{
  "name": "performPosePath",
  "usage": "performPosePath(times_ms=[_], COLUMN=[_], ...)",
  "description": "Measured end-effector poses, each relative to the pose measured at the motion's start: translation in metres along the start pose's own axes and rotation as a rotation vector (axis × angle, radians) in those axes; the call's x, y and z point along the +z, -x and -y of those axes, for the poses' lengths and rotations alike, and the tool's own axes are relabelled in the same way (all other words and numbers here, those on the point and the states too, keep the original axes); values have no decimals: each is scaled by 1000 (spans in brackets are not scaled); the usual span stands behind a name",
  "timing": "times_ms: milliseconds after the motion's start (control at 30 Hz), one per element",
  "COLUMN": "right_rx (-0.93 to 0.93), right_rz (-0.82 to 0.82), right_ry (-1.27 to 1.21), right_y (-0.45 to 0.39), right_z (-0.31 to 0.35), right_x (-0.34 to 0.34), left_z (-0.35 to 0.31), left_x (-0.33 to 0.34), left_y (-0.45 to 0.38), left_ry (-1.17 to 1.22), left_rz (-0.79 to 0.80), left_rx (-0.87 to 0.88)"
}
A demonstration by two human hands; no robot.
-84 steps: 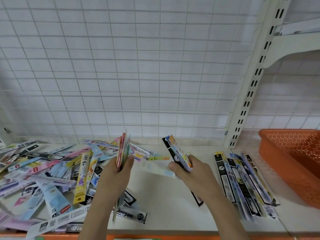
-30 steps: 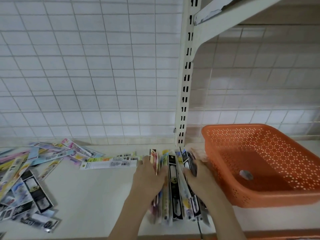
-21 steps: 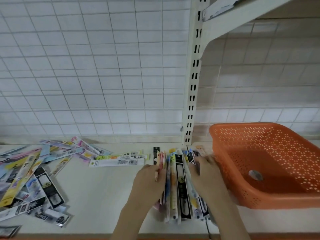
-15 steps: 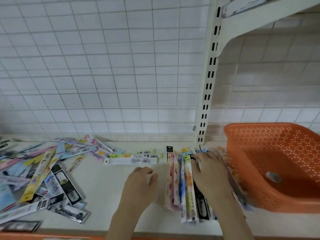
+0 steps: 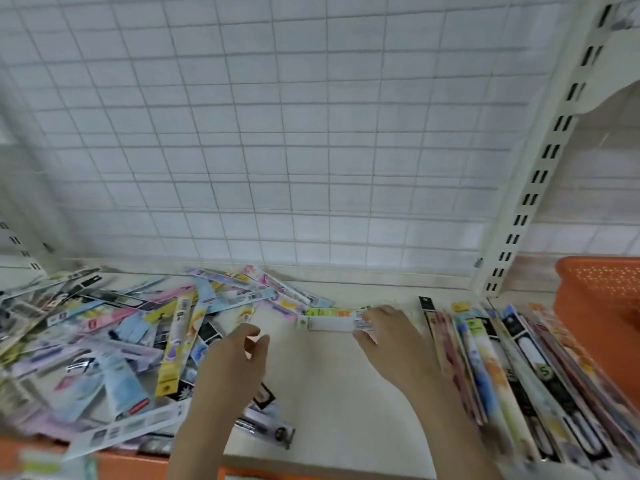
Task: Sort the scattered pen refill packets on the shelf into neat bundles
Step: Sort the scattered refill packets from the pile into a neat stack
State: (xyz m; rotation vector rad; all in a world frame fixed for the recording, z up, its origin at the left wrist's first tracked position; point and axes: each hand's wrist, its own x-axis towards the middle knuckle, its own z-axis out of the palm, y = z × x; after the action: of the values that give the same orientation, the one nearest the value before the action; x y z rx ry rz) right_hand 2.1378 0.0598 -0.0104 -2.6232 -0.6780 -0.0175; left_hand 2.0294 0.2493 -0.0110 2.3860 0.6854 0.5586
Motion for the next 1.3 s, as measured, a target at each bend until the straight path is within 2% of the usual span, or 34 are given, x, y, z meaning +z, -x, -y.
performPosePath(times_ms=[233, 400, 600, 667, 967, 1067, 1200, 1300], right_rx=[10, 71, 83, 54, 44, 59, 66, 67], right_rz=[181, 109, 176, 166, -80, -60, 49, 45], right_ry=[176, 226, 285, 268, -39, -125, -22, 46], right_y=[-23, -16, -14, -13, -34, -46, -73, -95], right_z=[15, 25, 34, 38, 56, 69, 81, 89], right_x=[25, 23, 22, 24, 3, 2, 14, 26], left_z=[37, 43, 46, 46, 47, 51, 61, 69], left_x=[-25, -27, -29, -29, -42, -50, -61, -68], left_y=[-20, -28, -31, -33, -44, -48, -52, -51], left_ry=[15, 42, 76, 92, 98, 96, 75, 54], left_rz=[12, 50, 75, 82, 48, 32, -27, -69], left_rx=[8, 15, 34, 33, 7, -15, -38, -75])
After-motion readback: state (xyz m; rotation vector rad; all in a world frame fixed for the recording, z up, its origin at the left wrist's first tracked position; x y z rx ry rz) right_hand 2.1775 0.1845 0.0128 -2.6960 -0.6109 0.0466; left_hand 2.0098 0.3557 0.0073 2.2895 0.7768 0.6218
